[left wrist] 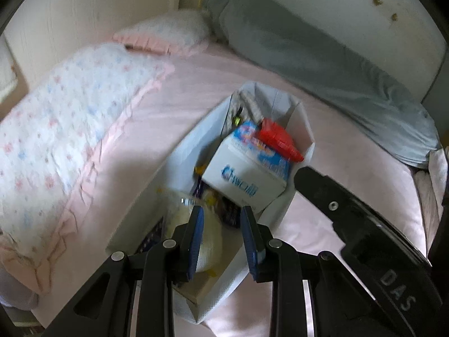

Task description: Organize objects

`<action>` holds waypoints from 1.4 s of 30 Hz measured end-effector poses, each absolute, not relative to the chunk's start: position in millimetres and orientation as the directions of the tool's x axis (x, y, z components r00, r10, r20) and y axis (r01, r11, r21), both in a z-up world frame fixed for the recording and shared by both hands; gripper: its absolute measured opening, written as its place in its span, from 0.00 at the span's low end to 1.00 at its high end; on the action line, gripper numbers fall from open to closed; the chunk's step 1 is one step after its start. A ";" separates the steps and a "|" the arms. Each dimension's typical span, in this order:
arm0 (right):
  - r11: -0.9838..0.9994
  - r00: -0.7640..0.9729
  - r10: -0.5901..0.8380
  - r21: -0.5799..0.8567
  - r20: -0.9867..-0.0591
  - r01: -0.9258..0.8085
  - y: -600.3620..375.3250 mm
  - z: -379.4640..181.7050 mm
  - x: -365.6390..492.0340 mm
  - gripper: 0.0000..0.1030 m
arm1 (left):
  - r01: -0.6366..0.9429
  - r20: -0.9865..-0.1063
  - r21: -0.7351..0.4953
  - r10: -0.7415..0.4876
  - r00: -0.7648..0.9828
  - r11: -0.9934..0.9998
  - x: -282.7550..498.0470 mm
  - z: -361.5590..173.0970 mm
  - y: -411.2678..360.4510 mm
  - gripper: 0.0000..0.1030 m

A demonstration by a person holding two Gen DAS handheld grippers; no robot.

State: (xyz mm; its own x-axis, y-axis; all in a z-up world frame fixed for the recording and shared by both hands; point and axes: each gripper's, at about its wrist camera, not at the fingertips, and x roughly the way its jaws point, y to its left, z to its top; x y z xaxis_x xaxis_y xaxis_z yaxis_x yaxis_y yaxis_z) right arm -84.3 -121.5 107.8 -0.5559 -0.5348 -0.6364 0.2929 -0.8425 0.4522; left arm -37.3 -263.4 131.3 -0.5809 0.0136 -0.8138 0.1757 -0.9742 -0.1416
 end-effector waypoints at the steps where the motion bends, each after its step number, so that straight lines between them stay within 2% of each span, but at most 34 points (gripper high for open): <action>1: -0.842 -0.562 -0.535 0.453 -0.630 0.294 -120.5 109.4 -83.3 0.30 | 0.168 -0.783 -0.135 0.001 -0.622 -0.977 -32.1 138.7 -261.9 0.26; 3: -0.829 -0.576 -0.552 0.470 -0.603 0.303 -117.1 115.1 -80.9 0.30 | 0.178 -0.716 -0.098 -0.054 -0.696 -0.979 -20.5 151.8 -258.2 0.26; 6: -0.815 -0.561 -0.571 0.495 -0.599 0.302 -113.9 115.4 -81.5 0.32 | 0.253 -0.700 -0.041 -0.153 -0.698 -0.967 -15.2 153.2 -257.1 0.26; 16: -0.861 -0.496 -0.507 0.440 -0.704 0.256 -122.3 98.4 -89.2 0.33 | 0.219 -0.863 -0.129 0.001 -0.506 -0.967 -38.4 119.2 -268.8 0.26; 42: -0.857 -0.463 -0.514 0.449 -0.722 0.251 -126.9 91.7 -90.0 0.33 | 0.244 -0.853 -0.064 -0.073 -0.516 -0.968 -33.2 124.2 -270.5 0.26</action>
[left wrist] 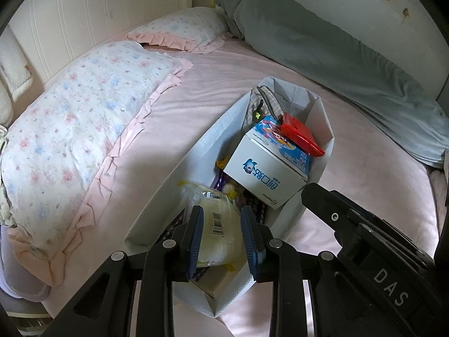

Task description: Organize objects

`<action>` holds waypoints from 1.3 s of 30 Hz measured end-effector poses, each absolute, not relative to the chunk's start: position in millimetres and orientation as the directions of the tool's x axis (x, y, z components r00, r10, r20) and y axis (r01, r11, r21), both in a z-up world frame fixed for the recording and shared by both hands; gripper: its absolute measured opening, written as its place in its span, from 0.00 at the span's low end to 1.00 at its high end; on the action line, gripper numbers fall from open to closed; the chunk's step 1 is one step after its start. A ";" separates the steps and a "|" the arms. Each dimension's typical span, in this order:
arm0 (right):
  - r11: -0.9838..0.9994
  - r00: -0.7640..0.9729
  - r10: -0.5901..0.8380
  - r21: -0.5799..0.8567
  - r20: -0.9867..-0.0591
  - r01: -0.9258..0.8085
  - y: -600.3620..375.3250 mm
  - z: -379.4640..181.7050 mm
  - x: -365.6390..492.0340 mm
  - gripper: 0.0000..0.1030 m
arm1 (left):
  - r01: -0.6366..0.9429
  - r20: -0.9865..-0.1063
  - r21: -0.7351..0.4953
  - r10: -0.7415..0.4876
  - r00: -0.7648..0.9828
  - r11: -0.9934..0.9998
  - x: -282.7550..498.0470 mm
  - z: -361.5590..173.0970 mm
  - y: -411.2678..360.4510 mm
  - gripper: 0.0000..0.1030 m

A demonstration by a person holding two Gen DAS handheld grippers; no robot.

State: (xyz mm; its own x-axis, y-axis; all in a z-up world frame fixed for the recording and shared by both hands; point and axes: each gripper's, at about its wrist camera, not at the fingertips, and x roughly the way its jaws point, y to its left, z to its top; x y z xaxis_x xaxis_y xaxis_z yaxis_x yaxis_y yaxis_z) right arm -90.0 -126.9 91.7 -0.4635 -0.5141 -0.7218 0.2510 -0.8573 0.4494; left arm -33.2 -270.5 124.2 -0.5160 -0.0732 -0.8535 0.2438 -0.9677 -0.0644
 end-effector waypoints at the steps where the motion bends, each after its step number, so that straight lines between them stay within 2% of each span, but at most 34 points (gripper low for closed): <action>1: -0.858 -0.464 -0.513 0.449 -0.722 0.250 -127.1 91.7 -90.0 0.33 | 0.245 -0.854 -0.063 -0.075 -0.515 -0.967 -33.2 124.2 -270.5 0.26; 39: -0.869 -0.471 -0.494 0.430 -0.731 0.245 -132.0 89.5 -88.7 0.33 | 0.272 -0.865 -0.039 -0.103 -0.491 -0.961 -33.1 120.3 -274.7 0.26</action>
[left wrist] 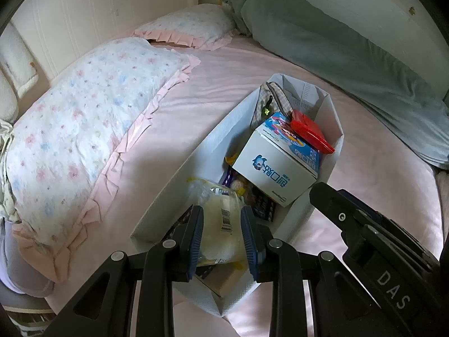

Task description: Organize objects

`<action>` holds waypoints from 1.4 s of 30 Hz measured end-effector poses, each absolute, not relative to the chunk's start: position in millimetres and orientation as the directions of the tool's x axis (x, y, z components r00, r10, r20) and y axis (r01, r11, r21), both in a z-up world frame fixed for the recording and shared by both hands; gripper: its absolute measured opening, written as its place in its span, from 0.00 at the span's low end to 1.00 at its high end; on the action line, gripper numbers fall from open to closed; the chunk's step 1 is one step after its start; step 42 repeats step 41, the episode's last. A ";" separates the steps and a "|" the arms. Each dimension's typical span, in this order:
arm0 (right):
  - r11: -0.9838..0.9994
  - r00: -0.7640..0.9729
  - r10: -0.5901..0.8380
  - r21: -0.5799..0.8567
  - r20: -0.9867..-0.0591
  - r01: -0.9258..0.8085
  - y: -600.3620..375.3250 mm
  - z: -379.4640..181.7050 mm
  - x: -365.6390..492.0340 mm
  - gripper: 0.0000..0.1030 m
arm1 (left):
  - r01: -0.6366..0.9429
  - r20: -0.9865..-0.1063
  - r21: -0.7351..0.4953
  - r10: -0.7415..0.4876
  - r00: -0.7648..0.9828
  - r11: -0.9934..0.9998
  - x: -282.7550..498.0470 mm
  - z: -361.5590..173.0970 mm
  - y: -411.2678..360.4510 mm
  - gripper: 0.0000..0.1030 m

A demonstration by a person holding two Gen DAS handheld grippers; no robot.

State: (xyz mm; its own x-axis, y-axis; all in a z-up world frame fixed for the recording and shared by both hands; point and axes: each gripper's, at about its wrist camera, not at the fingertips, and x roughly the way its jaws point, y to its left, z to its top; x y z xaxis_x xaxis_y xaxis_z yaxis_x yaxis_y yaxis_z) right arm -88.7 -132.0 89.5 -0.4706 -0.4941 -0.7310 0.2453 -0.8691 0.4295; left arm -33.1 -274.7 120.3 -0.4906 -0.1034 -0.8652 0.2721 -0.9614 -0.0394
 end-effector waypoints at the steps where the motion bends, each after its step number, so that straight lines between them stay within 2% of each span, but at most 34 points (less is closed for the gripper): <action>1: -0.869 -0.471 -0.494 0.429 -0.731 0.246 -131.6 89.3 -88.9 0.33 | 0.272 -0.866 -0.042 -0.101 -0.489 -0.961 -33.1 120.0 -274.7 0.26; 42: -0.865 -0.471 -0.501 0.436 -0.726 0.248 -128.0 89.7 -90.1 0.33 | 0.271 -0.862 -0.040 -0.104 -0.497 -0.962 -32.7 121.3 -274.2 0.26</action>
